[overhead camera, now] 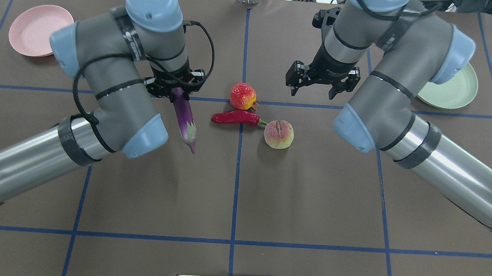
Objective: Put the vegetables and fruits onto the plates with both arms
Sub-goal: 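Carry the eggplant to the pink plate with left gripper while right grasps the peach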
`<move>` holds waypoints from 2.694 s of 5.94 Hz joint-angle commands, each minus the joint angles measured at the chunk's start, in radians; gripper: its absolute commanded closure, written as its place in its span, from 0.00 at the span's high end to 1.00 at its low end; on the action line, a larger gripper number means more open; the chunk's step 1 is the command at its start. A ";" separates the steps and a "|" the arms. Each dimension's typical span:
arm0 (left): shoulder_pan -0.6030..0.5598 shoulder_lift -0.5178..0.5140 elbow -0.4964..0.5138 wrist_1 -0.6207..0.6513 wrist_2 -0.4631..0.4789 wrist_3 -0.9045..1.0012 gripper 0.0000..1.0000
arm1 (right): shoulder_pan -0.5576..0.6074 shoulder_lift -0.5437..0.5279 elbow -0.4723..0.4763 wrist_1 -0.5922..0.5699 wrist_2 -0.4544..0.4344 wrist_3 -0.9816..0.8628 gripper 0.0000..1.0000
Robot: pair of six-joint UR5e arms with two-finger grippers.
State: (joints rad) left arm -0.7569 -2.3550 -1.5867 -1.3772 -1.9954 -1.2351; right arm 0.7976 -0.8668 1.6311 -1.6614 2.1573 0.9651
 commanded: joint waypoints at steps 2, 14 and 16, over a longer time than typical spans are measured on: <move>-0.206 0.002 0.099 0.072 0.001 0.323 0.00 | -0.096 0.101 -0.205 0.123 -0.077 0.105 1.00; -0.392 -0.001 0.548 -0.295 0.009 0.586 0.00 | -0.199 0.126 -0.284 -0.040 -0.188 0.103 0.94; -0.403 -0.001 0.618 -0.298 0.067 0.667 0.00 | -0.193 0.127 -0.239 -0.049 -0.177 0.125 0.00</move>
State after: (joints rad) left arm -1.1540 -2.3562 -1.0063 -1.6732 -1.9645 -0.6079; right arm 0.6006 -0.7408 1.3683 -1.7071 1.9762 1.0786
